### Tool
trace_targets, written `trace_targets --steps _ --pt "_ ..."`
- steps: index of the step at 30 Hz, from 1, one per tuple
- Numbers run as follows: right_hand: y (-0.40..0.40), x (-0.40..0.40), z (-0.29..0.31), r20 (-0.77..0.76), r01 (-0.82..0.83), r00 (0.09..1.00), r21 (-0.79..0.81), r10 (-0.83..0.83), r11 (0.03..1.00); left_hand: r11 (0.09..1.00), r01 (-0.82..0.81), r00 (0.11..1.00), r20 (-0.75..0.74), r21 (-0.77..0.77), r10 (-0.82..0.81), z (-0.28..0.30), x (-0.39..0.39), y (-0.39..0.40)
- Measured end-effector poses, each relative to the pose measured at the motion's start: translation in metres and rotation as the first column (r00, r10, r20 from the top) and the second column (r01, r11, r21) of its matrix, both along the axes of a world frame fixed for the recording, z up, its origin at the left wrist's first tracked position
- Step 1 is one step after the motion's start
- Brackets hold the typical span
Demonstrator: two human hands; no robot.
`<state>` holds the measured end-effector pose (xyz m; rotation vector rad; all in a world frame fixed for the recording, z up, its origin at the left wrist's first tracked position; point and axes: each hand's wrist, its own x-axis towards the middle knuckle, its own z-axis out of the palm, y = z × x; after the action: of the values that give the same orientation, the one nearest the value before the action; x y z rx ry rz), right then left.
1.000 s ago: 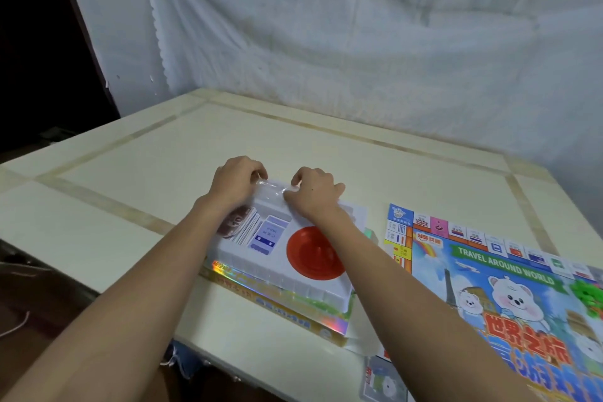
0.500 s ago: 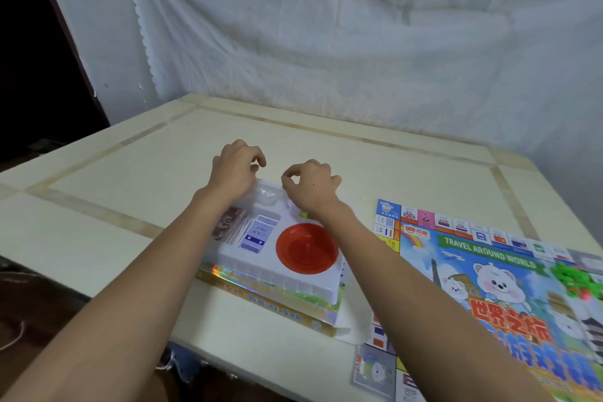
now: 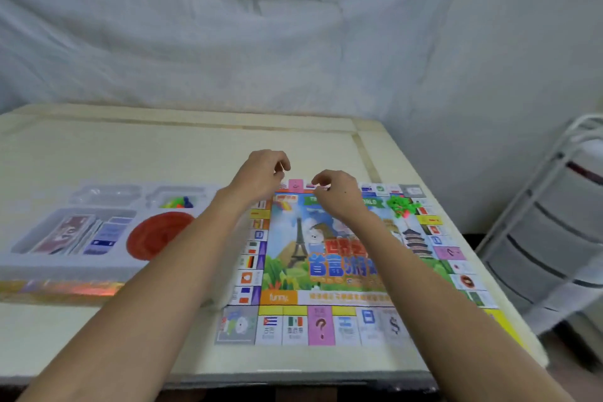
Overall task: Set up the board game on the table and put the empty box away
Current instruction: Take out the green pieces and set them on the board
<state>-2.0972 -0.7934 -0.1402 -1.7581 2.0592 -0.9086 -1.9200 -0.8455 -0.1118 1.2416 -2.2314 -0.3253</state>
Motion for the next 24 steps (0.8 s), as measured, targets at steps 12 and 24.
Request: trace_targets --steps 12,24 --pt "0.048 -0.172 -0.026 -0.010 0.322 0.947 0.048 -0.321 0.946 0.947 0.269 0.961 0.022 0.174 -0.276 -0.045 -0.186 0.012" --pt "0.010 -0.202 -0.036 -0.185 0.138 0.978 0.218 -0.098 0.966 0.930 0.275 0.955 0.046 0.244 -0.295 -0.075 -0.232 -0.024"
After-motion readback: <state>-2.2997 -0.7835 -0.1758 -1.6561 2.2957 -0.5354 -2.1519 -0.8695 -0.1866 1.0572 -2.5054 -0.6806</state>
